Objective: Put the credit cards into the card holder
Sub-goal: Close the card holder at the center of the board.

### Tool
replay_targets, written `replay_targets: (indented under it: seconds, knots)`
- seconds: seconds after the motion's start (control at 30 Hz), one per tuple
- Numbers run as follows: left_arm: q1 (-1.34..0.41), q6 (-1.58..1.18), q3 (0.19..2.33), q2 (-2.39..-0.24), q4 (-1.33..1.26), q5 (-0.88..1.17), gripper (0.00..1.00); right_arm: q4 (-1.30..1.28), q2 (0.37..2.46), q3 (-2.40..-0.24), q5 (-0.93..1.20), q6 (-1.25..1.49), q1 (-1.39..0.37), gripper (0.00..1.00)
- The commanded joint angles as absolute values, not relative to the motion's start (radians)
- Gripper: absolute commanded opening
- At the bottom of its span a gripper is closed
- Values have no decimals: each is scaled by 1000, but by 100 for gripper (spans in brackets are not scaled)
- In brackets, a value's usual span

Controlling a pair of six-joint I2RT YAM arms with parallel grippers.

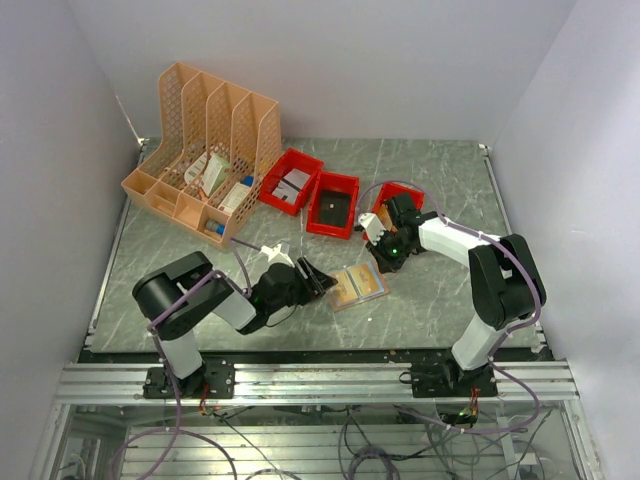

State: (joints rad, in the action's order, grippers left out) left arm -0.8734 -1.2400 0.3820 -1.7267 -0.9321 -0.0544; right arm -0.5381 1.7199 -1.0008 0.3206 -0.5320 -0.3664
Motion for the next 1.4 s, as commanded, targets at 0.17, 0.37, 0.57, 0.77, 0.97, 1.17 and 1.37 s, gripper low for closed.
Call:
replay_targets:
  seconds: [0.17, 0.37, 0.57, 0.77, 0.97, 1.17, 1.37]
  knots:
    - [-892, -1153, 335, -1830, -1258, -49, 62, -544, 1776, -986, 343, -540, -374, 0]
    - [-928, -1075, 393, -1816, -1299, 9, 57, -550, 1770, -992, 386, -535, -374, 0]
    - [-951, -1016, 493, -1817, -1200, 42, 58, -565, 1762, -997, 456, -532, -370, 0]
    - [-953, -982, 597, -1846, -1109, 52, 59, -598, 1692, -1040, 610, -537, -294, 0]
    - [-953, -975, 657, -1909, -1068, 54, 58, -603, 1554, -1044, 712, -564, -190, 14]
    - [-951, -961, 719, -1947, -997, 59, 41, -611, 1480, -974, 756, -590, -130, 34]
    - [-951, -955, 764, -1957, -852, 28, 26, -649, 1561, -969, 703, -588, -130, 36]
